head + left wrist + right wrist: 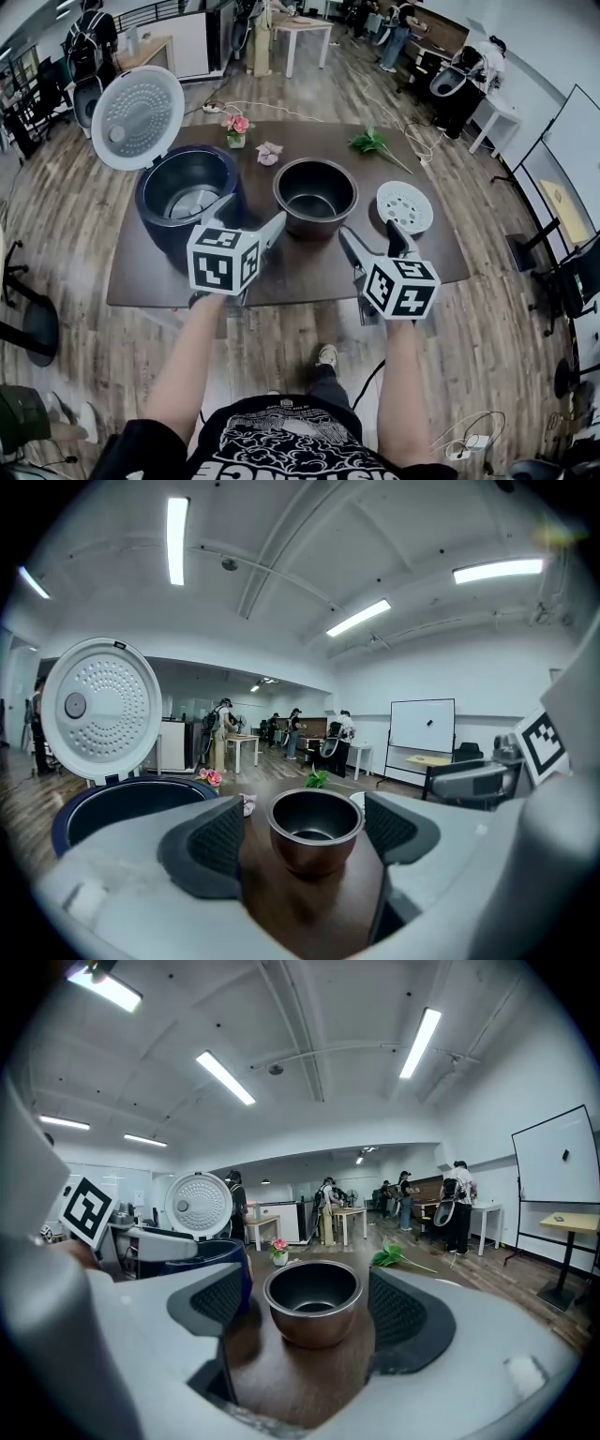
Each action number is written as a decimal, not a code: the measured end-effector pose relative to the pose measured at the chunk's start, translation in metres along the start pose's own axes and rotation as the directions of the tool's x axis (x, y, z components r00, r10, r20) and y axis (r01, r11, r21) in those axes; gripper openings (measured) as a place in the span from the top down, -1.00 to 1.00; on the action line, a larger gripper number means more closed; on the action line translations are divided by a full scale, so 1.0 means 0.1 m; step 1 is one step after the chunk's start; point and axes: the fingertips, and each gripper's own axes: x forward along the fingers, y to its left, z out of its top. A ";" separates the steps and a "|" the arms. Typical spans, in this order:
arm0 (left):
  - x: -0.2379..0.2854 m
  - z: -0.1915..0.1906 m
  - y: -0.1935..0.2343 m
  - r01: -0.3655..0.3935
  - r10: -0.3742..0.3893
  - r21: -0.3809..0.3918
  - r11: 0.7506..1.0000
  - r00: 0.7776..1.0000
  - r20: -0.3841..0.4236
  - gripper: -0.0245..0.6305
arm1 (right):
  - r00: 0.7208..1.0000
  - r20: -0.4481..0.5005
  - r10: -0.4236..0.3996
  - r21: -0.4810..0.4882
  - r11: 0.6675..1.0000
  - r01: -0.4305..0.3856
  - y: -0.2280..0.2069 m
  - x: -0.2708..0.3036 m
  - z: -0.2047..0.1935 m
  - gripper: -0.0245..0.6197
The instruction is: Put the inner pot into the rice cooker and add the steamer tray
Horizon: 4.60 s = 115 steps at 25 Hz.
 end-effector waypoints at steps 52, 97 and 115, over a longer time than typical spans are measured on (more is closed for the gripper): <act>1.95 -0.97 0.54 -0.342 0.231 -0.361 0.868 0.920 -0.315 -0.18 | 0.844 -0.409 0.347 0.088 0.936 -0.342 -1.17 2.49 -0.79 -0.03; 1.45 -0.09 0.62 -0.404 0.385 -0.411 0.817 0.914 -0.132 0.61 | 0.886 -0.256 0.387 -0.027 0.913 -0.406 -0.81 2.42 0.20 0.52; 0.88 0.73 0.93 -0.382 0.432 -0.365 0.849 0.900 0.061 0.64 | 0.911 -0.085 0.404 -0.075 0.909 -0.410 -0.23 2.28 1.02 0.55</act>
